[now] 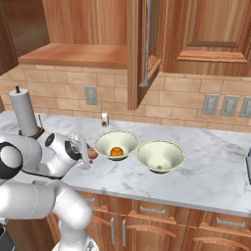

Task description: Pick both bowls and place them on the counter. Then place the peach in one bowl and place the orange in the other bowl.

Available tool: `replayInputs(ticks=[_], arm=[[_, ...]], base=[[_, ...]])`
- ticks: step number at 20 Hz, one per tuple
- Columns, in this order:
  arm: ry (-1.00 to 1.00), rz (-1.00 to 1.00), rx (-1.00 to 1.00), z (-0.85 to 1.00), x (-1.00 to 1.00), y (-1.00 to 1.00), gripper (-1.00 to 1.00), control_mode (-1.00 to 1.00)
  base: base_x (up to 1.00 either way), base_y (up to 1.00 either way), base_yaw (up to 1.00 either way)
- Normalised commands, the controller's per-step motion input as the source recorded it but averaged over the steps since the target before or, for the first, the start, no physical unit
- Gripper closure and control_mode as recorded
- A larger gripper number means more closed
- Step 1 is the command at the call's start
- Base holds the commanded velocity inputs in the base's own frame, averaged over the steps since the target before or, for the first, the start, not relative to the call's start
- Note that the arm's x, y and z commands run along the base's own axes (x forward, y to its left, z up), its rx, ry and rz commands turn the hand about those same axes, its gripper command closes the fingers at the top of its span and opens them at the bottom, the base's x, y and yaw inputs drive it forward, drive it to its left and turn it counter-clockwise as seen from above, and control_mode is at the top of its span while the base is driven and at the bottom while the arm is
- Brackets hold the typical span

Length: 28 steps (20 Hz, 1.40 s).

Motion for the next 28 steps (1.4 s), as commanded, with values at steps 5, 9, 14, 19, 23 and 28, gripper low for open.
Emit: replayInputs(ticks=[5,9,14,19,23,28], arm=[[0.0,0.0,0.0,-0.14,0.17,-0.05,-1.0,-1.0],[0.0,0.0,0.0,-0.03,0.16,0.0,-1.0,-1.0],[0.0,0.0,0.0,-0.07,0.03,0.0,-1.0,-1.0],[0.0,0.0,0.0,-0.1,0.02,0.01,-1.0,-1.0],[0.0,0.0,0.0,-0.03,0.05,0.0,1.0,-1.0],[0.0,0.0,0.0,0.0,-0.09,0.0,1.0,-1.0]], base=[[0.0,0.0,0.0],[0.0,0.0,0.0],[0.0,0.0,0.0],[0.0,0.0,0.0],[0.0,0.0,0.0],[0.0,0.0,0.0]])
